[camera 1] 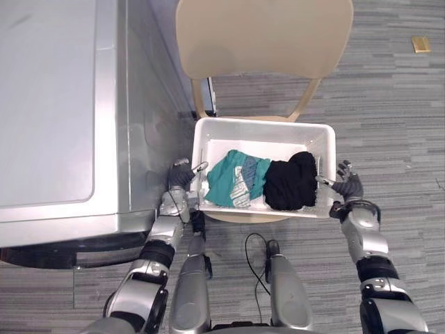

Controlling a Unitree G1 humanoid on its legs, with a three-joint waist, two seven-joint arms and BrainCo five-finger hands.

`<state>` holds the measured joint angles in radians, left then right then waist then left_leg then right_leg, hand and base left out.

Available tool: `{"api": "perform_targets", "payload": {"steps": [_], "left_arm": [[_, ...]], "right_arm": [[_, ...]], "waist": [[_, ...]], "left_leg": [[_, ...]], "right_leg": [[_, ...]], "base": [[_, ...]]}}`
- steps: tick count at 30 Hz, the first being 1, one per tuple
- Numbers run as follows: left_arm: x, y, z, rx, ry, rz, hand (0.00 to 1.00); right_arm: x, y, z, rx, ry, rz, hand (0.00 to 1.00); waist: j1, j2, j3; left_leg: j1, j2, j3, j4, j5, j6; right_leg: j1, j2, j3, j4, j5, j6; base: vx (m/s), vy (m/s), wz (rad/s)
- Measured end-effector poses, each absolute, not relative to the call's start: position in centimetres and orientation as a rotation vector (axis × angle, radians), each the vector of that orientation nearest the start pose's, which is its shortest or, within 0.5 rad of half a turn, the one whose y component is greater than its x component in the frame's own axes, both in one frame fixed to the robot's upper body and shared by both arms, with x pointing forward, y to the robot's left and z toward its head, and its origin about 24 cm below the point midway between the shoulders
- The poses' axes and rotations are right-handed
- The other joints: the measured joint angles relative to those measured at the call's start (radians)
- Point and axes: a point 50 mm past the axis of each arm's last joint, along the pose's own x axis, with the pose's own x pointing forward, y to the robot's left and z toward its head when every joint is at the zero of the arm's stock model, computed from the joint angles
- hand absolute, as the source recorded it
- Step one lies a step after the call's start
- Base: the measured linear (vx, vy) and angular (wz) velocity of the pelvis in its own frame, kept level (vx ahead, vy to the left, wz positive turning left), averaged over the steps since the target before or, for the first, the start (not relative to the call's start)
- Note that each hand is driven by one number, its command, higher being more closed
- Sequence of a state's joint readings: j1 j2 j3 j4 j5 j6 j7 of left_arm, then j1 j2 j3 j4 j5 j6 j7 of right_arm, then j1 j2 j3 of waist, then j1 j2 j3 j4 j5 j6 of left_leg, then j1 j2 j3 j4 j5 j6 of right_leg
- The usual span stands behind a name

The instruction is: Pick up the laundry basket with both hands and put the clothes into the washing machine.

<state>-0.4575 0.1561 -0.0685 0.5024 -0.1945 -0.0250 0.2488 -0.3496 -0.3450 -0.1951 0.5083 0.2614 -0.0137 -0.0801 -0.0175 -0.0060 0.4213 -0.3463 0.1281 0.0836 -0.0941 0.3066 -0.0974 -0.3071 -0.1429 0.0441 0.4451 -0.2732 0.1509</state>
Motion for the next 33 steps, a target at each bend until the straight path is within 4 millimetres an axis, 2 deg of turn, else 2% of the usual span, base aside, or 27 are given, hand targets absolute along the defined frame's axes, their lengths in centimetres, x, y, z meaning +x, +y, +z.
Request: {"api": "perform_targets", "payload": {"steps": [5, 9, 13, 18, 21, 26, 27, 30, 33], "left_arm": [[32.1, 15.5, 8.4, 0.033, -0.115, 0.111, 0.0], [31.0, 15.5, 9.7, 0.049, -0.197, 0.098, 0.0], [29.6, 15.8, 9.1, 0.06, -0.2, 0.086, 0.0], [28.4, 16.1, 9.1, 0.045, -0.214, 0.096, 0.0], [26.7, 16.6, 10.3, -0.002, -0.286, 0.127, 0.0], [24.3, 17.6, 11.5, -0.047, -0.377, 0.167, 0.0], [23.3, 18.4, 11.6, -0.074, -0.395, 0.202, 0.0], [21.5, 20.1, 11.6, -0.078, -0.405, 0.273, 0.0], [19.5, 20.4, 11.6, -0.094, -0.413, 0.314, 0.0]], "right_arm": [[29.9, -28.0, 6.7, -0.012, 0.003, -0.319, 0.0], [28.7, -28.7, 6.3, -0.033, 0.01, -0.33, 0.0], [27.4, -29.3, 4.9, -0.046, 0.06, -0.339, 0.0], [26.4, -29.6, 5.3, -0.062, 0.038, -0.339, 0.0], [25.4, -29.5, 6.0, -0.08, -0.003, -0.338, 0.0], [23.7, -29.4, 6.6, -0.111, -0.04, -0.341, 0.0], [23.1, -29.2, 6.7, -0.113, -0.054, -0.347, 0.0], [22.2, -28.8, 6.3, -0.101, -0.05, -0.35, 0.0], [20.9, -27.6, 5.9, -0.084, -0.054, -0.342, 0.0]], "waist": [[0.002, 0.0, -0.001], [0.002, 0.004, -0.005], [0.0, 0.015, -0.049], [-0.004, 0.041, -0.093], [-0.024, 0.062, -0.137], [-0.024, 0.084, -0.188], [-0.024, 0.091, -0.206], [-0.022, 0.099, -0.23], [-0.017, 0.097, -0.248]], "left_leg": [[0.01, 0.005, -0.009, 0.0, -0.006, -0.003], [0.031, 0.005, -0.014, 0.0, -0.006, -0.002], [0.048, 0.005, -0.015, 0.0, -0.003, 0.0], [0.081, 0.005, -0.018, 0.0, -0.012, -0.004], [0.088, 0.006, -0.03, 0.0, -0.013, -0.004], [0.115, 0.015, -0.031, 0.0, -0.024, -0.011], [0.121, 0.016, -0.033, -0.001, -0.027, -0.011], [0.133, 0.015, -0.041, -0.001, -0.033, -0.011], [0.143, 0.014, -0.053, -0.001, -0.033, -0.011]], "right_leg": [[0.035, 0.004, -0.025, -0.027, 0.0, -0.001], [0.065, 0.004, -0.03, -0.042, 0.0, -0.001], [0.097, 0.005, -0.033, -0.071, 0.0, -0.002], [0.15, 0.005, -0.044, -0.108, 0.001, -0.004], [0.184, 0.009, -0.064, -0.136, 0.008, -0.013], [0.225, 0.02, -0.072, -0.172, 0.014, -0.021], [0.237, 0.021, -0.076, -0.18, 0.015, -0.022], [0.266, 0.022, -0.088, -0.204, 0.024, -0.021], [0.295, 0.023, -0.102, -0.225, 0.034, -0.023]], "base": [[-0.02, -0.015, 0.08], [0.02, -0.012, 0.02], [0.08, -0.039, 0.01], [0.07, -0.044, 0.05], [0.05, -0.031, 0.13], [0.0, -0.025, 0.04], [0.01, -0.019, 0.05], [0.0, -0.011, 0.1], [-0.01, -0.001, 0.13]]}}
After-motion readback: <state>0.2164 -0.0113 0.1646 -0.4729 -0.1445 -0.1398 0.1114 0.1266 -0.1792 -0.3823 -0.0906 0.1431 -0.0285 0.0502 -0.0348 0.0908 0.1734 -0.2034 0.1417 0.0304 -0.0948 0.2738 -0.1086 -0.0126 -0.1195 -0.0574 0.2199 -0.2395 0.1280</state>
